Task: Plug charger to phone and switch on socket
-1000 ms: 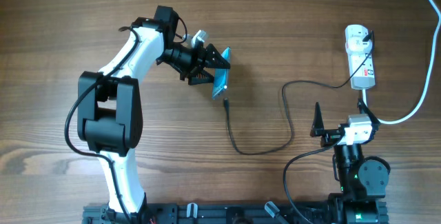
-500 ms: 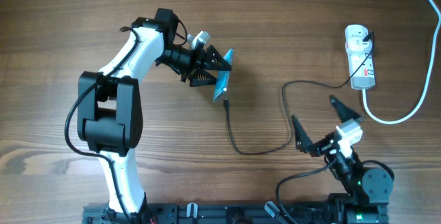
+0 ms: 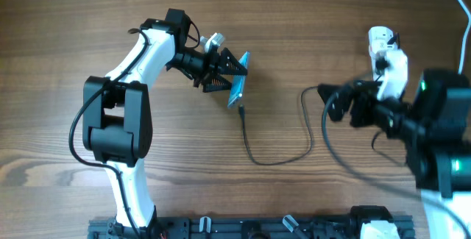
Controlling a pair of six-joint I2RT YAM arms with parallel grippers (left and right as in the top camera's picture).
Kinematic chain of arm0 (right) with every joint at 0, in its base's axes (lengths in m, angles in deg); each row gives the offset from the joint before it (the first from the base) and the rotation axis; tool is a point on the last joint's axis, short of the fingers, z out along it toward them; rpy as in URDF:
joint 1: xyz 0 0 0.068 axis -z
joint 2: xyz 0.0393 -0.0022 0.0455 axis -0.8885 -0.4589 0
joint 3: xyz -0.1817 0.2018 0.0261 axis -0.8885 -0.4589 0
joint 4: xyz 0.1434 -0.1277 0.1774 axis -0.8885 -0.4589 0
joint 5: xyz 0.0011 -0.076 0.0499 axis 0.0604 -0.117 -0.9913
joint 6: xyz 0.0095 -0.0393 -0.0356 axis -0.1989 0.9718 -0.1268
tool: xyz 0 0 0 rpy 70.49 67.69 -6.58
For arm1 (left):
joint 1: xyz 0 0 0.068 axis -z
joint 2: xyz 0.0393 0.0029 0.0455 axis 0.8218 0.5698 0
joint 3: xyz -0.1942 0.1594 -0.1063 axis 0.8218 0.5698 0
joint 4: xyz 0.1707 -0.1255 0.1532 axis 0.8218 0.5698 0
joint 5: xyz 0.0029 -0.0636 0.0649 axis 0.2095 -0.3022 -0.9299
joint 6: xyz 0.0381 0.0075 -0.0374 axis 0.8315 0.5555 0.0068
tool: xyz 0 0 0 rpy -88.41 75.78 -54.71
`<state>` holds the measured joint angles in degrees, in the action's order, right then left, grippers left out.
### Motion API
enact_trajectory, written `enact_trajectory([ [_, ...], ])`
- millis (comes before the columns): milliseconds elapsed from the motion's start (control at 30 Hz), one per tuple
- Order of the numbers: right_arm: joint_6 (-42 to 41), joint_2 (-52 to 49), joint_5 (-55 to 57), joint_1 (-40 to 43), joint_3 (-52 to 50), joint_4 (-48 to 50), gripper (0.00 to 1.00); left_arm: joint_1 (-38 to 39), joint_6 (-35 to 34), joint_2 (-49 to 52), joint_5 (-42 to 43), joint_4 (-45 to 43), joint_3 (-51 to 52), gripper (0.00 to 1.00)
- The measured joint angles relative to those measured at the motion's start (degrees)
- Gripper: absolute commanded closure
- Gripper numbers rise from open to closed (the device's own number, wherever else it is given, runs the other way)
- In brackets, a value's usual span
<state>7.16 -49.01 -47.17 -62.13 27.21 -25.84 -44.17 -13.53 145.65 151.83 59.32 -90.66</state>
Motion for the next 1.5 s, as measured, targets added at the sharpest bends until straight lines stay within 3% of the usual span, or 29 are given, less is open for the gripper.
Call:
enact_trajectory([
  [67, -4.4, -5.0, -4.5, 0.0, 0.5, 1.5, 0.25, 0.0, 0.1, 0.0, 0.0, -0.3, 0.0, 0.27],
  [200, -9.1, -17.1, -9.4, -3.8, 0.6, -0.6, 0.31, 0.0, 1.0, 0.0, 0.0, -1.4, 0.0, 0.28],
  [267, -9.7, -21.5, -8.0, -8.3, 0.6, -0.8, 0.44, 0.0, 2.0, 0.0, 0.0, -2.0, 0.0, 0.28],
  [533, -18.2, -33.3, 1.2, -25.9, 0.6, 9.1, 0.44, 2.8, 3.0, 0.0, -3.8, -3.5, 0.0, 0.28],
  [633, -22.4, -35.6, 3.3, -26.7, 0.6, 13.7, 0.44, 5.4, 3.0, 0.0, -5.0, -3.6, 0.0, 0.28],
  [867, -28.0, -38.2, 4.6, -26.8, 0.6, 16.7, 0.69, 6.9, 2.9, 0.0, -5.7, -3.8, 0.0, 0.28],
  [1033, -29.6, -38.2, 6.6, -26.9, 0.6, 16.7, 0.72, 6.8, 2.9, 0.0, -6.1, -4.2, 0.0, 0.27],
  [1333, -31.6, -38.2, 7.2, -26.9, 0.6, 15.9, 0.91, 6.9, 3.0, 0.0, -6.1, -4.1, 0.0, 0.27],
  [1367, -31.6, -38.2, 7.2, -26.9, 0.6, 15.9, 0.96, 6.9, 3.0, 0.0, -6.1, -4.1, 0.0, 0.27],
  [1500, -31.8, -38.2, 7.8, -27.0, 0.6, 15.8, 0.96, 6.9, 2.9, 0.0, -6.2, -4.0, 0.0, 0.19],
])
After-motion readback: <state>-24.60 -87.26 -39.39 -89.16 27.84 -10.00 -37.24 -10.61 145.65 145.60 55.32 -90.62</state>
